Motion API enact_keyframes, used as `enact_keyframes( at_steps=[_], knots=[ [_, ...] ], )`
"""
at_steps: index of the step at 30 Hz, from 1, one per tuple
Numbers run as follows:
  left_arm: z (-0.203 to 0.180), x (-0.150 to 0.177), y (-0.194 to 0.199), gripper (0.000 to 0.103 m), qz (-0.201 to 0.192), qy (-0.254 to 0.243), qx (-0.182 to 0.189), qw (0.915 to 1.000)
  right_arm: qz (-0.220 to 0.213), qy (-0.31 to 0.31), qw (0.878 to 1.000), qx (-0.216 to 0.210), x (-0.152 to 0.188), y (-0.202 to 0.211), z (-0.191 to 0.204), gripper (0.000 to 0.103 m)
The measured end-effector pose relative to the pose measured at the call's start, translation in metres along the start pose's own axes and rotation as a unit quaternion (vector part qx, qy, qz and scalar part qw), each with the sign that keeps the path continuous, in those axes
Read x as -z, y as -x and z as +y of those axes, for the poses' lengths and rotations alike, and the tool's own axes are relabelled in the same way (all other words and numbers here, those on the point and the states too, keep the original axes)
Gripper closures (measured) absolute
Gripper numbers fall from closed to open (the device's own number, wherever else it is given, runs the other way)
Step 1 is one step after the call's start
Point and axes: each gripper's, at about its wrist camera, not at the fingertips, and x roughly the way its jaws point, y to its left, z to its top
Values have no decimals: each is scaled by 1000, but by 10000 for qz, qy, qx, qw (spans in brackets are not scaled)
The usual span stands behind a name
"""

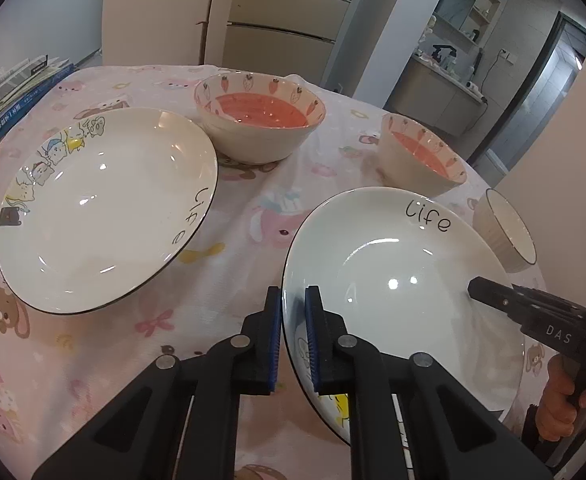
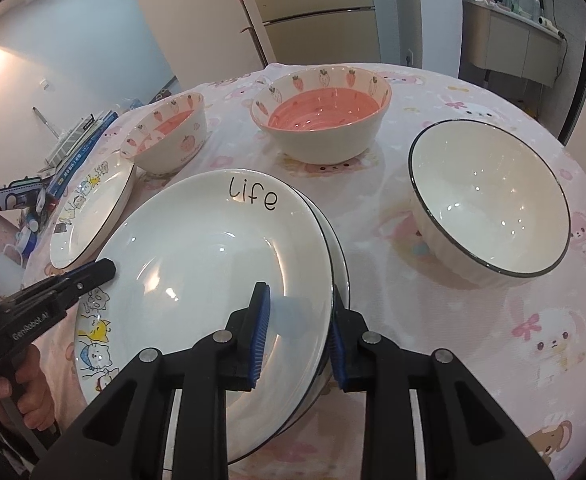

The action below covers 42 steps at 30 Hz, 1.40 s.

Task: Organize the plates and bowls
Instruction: 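Lower the held plate onto the other 'life' plate with both grippers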

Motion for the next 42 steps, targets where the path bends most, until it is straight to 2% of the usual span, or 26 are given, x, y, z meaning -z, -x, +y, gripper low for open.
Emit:
enact_keyframes(
  at_steps=[6, 9, 17, 24, 30, 38, 42],
  knots=[
    [-3, 0, -1, 90, -52, -79, -86, 9999, 4, -45, 10000, -34, 0, 1, -1, 77],
    [-4, 0, -1, 90, -52, -88, -100, 9999, -29, -47, 10000, 2, 3, 3, -1, 83],
    [-6, 0, -2, 90, -65, -171, -178, 9997, -524, 544, 9948, 686, 7, 12, 14, 85],
    [-14, 3, -4, 90, -163, -443, -395, 9981, -552, 576, 9936, 804, 7, 9, 10, 87],
    [-19, 5, -5, 90, -234, -624, -568, 9962, -772, 1056, 9815, 1400, 14, 3, 23, 94],
    [-20, 5, -5, 90, -295, -666, -621, 9954, -735, 858, 9859, 1236, 10, 4, 17, 94],
    [-20, 2, 8, 90, -641, -682, -480, 9945, -782, 826, 9856, 1248, 10, 6, 16, 94]
  ],
)
